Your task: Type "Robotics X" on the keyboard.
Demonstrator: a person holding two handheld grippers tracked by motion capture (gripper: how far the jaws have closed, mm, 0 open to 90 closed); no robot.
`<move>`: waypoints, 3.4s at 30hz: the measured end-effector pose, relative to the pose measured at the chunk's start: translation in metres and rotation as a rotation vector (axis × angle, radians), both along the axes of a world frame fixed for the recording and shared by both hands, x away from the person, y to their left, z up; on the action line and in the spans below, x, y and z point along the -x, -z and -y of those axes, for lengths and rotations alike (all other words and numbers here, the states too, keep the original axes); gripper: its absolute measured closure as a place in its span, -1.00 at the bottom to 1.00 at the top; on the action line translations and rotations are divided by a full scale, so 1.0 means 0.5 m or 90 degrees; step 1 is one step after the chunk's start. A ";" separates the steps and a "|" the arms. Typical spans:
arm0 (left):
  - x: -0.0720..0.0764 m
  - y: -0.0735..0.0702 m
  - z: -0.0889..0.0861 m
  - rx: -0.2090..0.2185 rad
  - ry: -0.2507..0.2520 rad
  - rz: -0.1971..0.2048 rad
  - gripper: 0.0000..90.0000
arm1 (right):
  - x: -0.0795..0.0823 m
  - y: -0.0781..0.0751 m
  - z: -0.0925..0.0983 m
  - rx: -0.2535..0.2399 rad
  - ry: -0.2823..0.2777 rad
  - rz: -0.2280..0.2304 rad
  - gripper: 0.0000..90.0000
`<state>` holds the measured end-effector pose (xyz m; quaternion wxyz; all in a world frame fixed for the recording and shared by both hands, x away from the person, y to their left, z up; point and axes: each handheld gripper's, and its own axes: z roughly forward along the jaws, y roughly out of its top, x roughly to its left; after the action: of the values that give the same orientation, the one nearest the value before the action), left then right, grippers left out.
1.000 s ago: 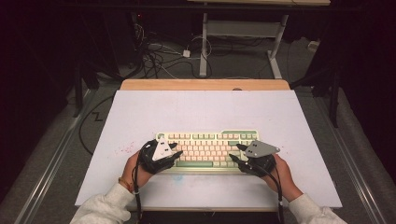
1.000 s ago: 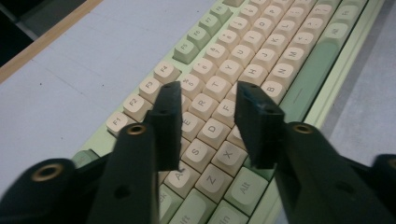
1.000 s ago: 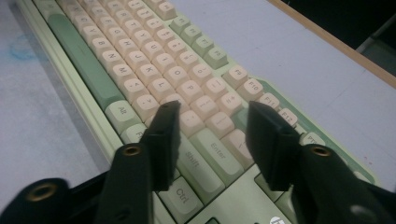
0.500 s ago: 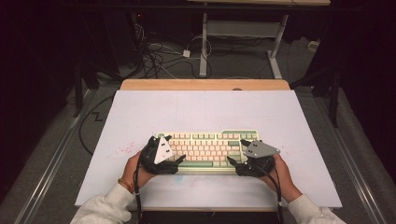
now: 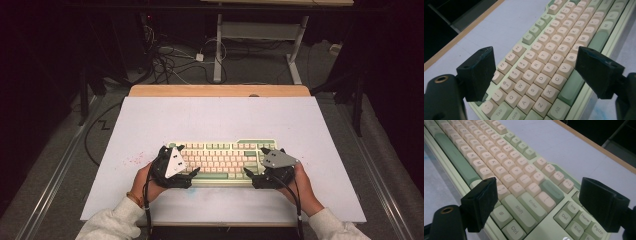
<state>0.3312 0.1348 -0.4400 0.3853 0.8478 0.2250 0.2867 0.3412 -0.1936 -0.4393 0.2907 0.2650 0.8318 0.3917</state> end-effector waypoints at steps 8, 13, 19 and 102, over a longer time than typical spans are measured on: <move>0.008 -0.006 -0.001 0.000 0.005 0.016 -0.64 | 0.006 -0.010 0.004 0.003 0.002 0.014 -0.64; 0.012 -0.010 -0.005 0.002 0.003 0.022 -0.64 | 0.012 -0.015 0.005 0.004 -0.002 0.023 -0.64; 0.016 -0.013 -0.010 0.003 0.002 0.025 -0.64 | 0.017 -0.019 0.010 0.004 0.002 0.034 -0.64; 0.089 0.033 -0.137 -0.008 -0.047 0.049 -0.64 | 0.092 -0.011 0.153 0.020 0.087 0.091 -0.63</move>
<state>0.2866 0.2031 -0.4564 0.3774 0.8296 0.2397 0.3345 0.2950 -0.2700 -0.4336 0.3795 0.2875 0.7951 0.3756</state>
